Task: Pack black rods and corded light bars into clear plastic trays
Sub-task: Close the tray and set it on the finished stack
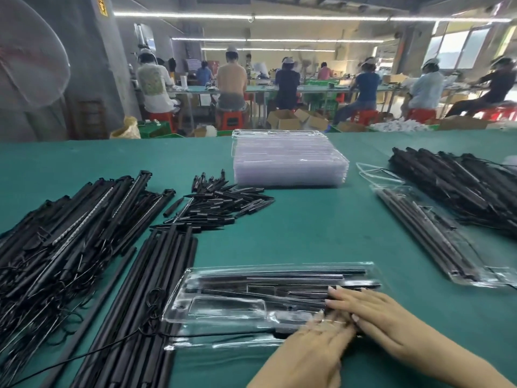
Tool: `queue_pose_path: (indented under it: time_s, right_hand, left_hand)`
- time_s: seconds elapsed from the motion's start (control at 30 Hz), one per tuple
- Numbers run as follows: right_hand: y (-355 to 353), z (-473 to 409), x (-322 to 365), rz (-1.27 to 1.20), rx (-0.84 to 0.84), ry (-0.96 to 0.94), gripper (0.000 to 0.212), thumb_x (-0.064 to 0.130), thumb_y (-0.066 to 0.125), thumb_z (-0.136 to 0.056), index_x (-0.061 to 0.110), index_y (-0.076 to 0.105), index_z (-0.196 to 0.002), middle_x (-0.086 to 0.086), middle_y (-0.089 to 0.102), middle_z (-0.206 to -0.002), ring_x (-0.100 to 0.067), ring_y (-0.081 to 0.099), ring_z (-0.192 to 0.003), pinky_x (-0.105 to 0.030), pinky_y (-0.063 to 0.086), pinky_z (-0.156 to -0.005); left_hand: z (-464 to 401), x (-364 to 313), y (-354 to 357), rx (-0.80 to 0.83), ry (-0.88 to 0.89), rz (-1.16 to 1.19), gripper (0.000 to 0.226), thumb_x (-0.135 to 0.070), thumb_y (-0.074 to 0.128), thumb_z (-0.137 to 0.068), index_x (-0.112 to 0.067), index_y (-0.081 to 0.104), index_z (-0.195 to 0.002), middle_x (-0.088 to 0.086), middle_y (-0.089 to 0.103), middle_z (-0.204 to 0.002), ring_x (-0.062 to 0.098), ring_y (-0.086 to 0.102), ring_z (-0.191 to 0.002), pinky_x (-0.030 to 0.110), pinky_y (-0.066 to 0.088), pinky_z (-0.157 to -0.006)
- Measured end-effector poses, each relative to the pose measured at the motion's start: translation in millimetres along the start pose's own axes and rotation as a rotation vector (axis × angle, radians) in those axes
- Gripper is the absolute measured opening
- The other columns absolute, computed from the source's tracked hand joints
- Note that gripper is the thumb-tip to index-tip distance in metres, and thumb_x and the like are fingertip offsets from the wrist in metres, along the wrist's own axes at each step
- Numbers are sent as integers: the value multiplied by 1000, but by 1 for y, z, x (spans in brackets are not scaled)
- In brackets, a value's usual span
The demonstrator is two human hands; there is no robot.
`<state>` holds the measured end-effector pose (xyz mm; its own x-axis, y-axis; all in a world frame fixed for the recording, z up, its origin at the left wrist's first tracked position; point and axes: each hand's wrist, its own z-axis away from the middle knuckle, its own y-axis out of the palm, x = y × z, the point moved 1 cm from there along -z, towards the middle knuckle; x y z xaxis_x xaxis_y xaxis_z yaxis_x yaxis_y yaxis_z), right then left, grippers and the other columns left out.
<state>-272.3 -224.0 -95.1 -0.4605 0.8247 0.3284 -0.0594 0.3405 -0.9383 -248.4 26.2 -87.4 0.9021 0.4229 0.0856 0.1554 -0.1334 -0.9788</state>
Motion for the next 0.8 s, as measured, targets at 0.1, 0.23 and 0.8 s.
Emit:
queue_pose_path:
  time_s: [0.1, 0.23, 0.8]
  right_hand:
    - [5, -37, 42, 36, -40, -6, 43, 30, 32, -99, 47, 32, -139, 30, 22, -150, 12, 15, -139, -22, 14, -112]
    - [3, -26, 39, 128, -75, 10, 43, 30, 33, -101, 46, 34, -141, 27, 22, -152, 8, 18, -140, -21, 11, -112]
    - [-21, 3, 14, 77, -338, 121, 28, 28, 53, -96, 33, 59, -123, 20, 58, -125, 3, 49, -118, -20, 36, -98]
  left_hand:
    - [4, 3, -11, -111, 20, 80, 24, -35, 63, -69, -38, 76, -90, -20, 71, -100, -6, 63, -99, 12, 42, -94]
    - [15, 0, -15, -444, -37, 141, 23, -12, 55, -75, -28, 68, -65, -13, 62, -62, 1, 57, -59, 14, 47, -57]
    - [23, 81, 13, 183, -634, 185, 56, -83, -14, -62, -76, -27, -117, -25, -31, -145, 16, -29, -141, 67, -23, -100]
